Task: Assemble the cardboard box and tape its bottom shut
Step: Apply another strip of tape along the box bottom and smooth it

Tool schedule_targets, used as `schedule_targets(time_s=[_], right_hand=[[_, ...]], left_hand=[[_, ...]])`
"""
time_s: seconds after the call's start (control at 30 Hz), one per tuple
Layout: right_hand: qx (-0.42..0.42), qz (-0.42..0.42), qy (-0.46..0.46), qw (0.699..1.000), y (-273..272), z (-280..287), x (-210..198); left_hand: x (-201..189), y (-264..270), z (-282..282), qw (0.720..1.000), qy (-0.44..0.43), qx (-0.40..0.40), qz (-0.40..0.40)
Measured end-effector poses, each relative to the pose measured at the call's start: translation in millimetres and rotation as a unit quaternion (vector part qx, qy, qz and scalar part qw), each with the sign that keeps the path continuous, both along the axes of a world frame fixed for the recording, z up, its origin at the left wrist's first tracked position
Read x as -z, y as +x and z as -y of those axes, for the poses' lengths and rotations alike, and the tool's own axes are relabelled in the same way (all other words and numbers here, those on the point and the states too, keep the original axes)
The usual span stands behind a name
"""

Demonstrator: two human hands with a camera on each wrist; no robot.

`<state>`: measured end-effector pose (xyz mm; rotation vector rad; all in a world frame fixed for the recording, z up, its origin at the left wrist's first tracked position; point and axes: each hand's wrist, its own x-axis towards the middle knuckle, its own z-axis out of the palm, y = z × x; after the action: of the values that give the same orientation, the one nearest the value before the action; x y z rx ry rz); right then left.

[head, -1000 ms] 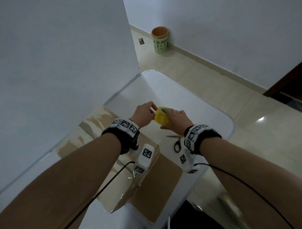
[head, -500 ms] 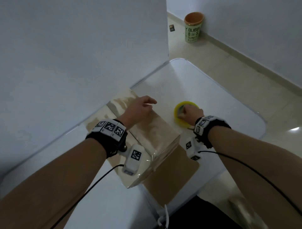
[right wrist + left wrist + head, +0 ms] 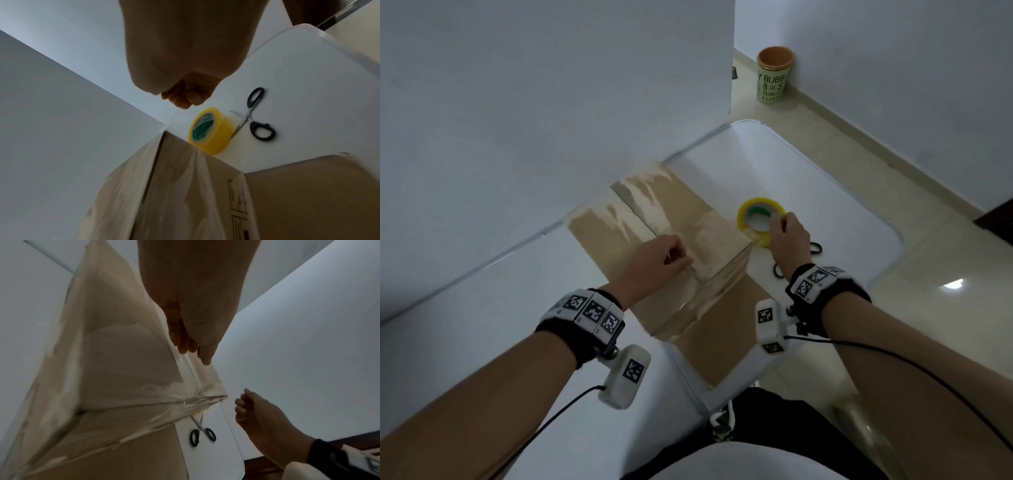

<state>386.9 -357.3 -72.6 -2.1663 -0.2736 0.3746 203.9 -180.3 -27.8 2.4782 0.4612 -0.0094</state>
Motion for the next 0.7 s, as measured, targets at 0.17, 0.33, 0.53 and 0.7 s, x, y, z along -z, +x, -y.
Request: schedule_targets(time_s=[0.17, 0.33, 0.53, 0.7], right_hand=[[-0.120, -0.268, 0.036, 0.955, -40, 5, -17], [-0.251, -0.402, -0.039, 0.880, -92, -2, -20], [-0.234, -0.458, 0.025, 0.857, -124, -22, -9], [-0.157, -0.485, 0.071, 0.857, -106, -21, -15]], left_hand=[[-2, -32, 6, 0.995, 0.044, 0.055, -0.066], [7, -41, 11, 0.983, 0.099, 0.088, -0.128], [14, -41, 9, 0.985, 0.081, 0.097, -0.115], [13, -35, 9, 0.977, 0.068, 0.106, -0.174]])
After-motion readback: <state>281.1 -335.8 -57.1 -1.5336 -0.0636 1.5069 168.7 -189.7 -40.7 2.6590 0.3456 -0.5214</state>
